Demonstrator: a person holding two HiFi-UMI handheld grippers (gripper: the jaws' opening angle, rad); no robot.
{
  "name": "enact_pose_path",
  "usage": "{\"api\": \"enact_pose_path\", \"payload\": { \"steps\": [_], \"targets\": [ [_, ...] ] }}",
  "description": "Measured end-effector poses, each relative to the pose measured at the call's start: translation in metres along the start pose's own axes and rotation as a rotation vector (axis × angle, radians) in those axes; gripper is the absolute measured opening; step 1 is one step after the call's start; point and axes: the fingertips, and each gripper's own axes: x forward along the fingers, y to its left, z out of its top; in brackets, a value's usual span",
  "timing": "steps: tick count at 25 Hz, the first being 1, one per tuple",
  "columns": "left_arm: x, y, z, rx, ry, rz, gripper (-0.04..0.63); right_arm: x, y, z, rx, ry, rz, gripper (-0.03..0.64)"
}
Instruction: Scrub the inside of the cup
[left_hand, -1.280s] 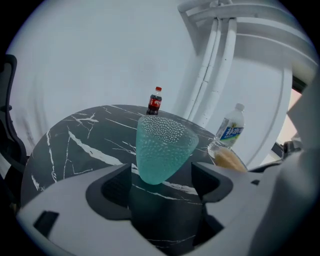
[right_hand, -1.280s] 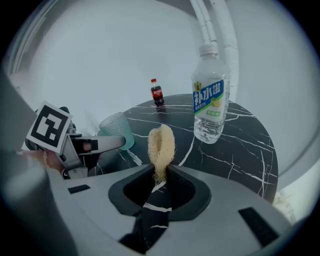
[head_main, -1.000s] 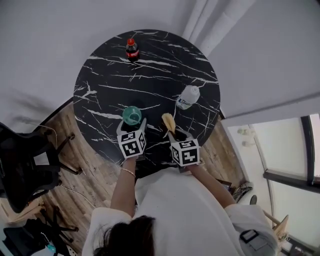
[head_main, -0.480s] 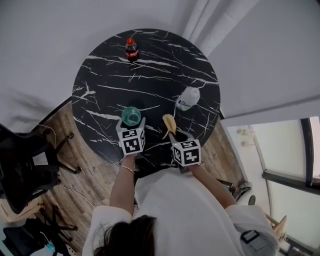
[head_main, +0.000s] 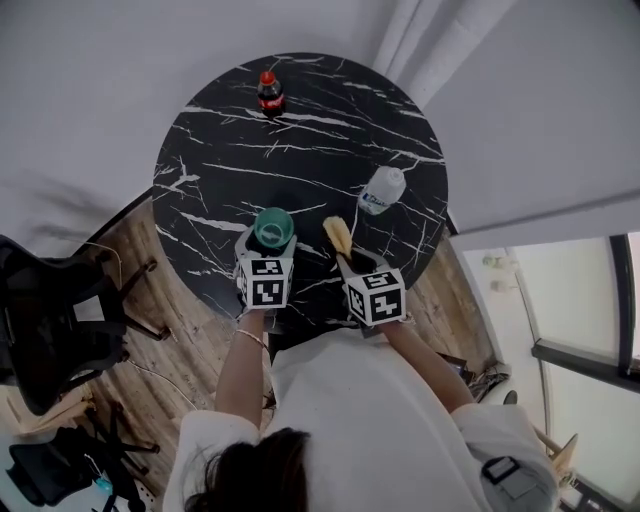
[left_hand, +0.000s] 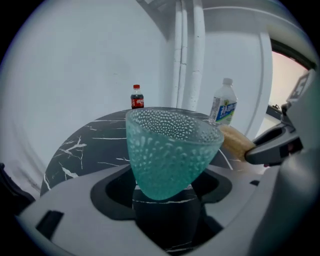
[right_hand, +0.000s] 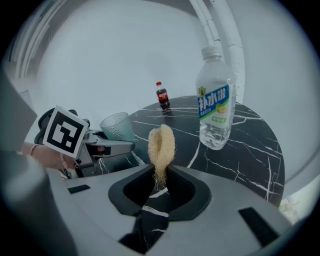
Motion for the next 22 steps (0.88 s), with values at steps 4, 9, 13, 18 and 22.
{"api": "enact_pose_path", "payload": {
  "steps": [4,9,13,18,22],
  "targets": [
    [-0.011,-0.005,0.002,0.088,0.007,-0.059,0.342,-0.007,0.013,0.024,-0.095,-0.063,0.046,0.083],
    [-0.021,-0.002,0.002,0.302,0.06,-0.082,0.342,-0.013,0.034,0.053,-0.373,-0.091,0.133,0.082],
    [-0.023,0.002,0.004,0.494,0.135,-0.091,0.341,-0.018,0.042,0.066,-0.648,-0.071,0.14,0.082],
    [-0.021,0.015,0.011,0.647,0.219,-0.027,0.341,-0.019,0.056,0.065,-0.975,0.014,0.121,0.081],
    [-0.022,0.009,0.013,0.743,0.273,-0.056,0.341,-0.009,0.066,0.068,-1.152,0.066,0.11,0.081]
  ]
}}
